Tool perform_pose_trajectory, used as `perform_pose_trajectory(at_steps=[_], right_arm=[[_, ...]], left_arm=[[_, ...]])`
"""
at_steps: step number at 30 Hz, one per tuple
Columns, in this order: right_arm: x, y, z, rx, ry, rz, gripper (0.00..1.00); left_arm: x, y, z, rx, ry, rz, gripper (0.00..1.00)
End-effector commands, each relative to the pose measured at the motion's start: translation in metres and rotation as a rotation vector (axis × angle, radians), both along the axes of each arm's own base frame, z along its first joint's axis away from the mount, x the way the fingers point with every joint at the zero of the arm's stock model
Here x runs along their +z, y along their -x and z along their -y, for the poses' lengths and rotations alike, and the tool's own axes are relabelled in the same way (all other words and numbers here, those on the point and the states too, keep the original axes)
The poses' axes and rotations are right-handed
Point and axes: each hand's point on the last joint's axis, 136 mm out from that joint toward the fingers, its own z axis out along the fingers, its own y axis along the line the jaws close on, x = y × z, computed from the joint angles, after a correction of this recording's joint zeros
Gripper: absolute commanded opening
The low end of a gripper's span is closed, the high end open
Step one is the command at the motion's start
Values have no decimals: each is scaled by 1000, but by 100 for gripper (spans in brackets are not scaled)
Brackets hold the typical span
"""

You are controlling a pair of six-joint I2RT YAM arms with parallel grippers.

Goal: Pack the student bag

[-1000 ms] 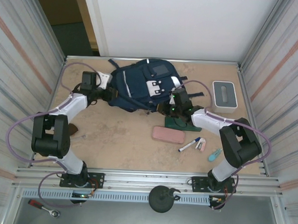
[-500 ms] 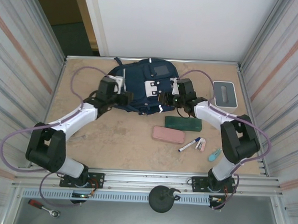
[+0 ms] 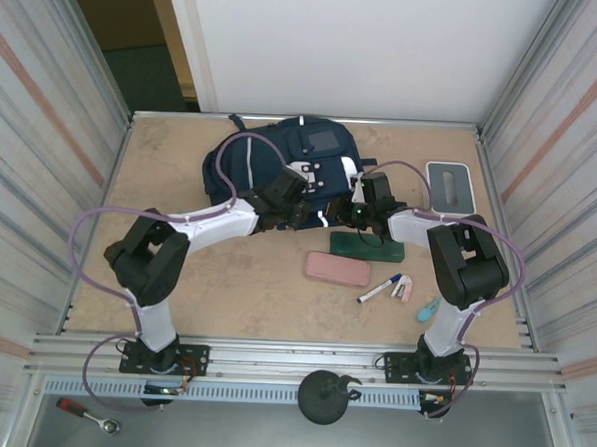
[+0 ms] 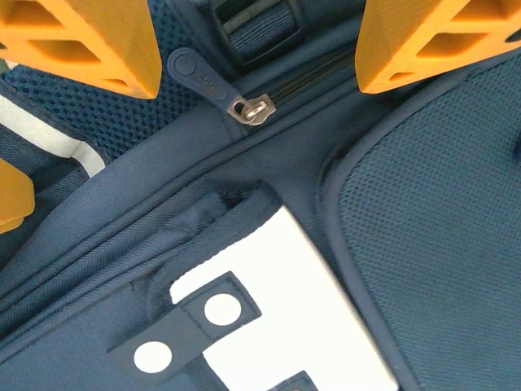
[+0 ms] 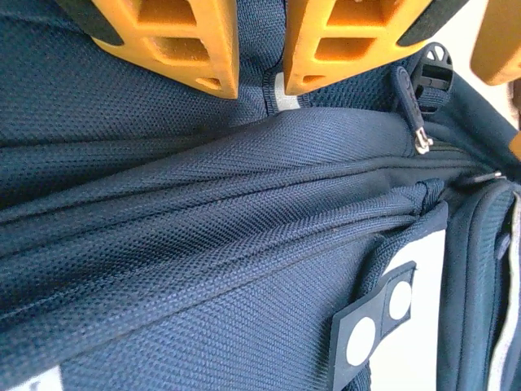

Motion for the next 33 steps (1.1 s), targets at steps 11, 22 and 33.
perform_pose_trajectory(at_steps=[11, 22, 33], right_arm=[[-13, 5, 7, -1, -83, -43, 21], [-21, 5, 7, -5, -96, -68, 21], [-24, 3, 12, -14, -82, -71, 22]], left_arm=[[-24, -7, -3, 14, -277, -14, 70], [-45, -3, -13, 5, -372, -54, 66], [-28, -5, -5, -37, -382, -20, 50]])
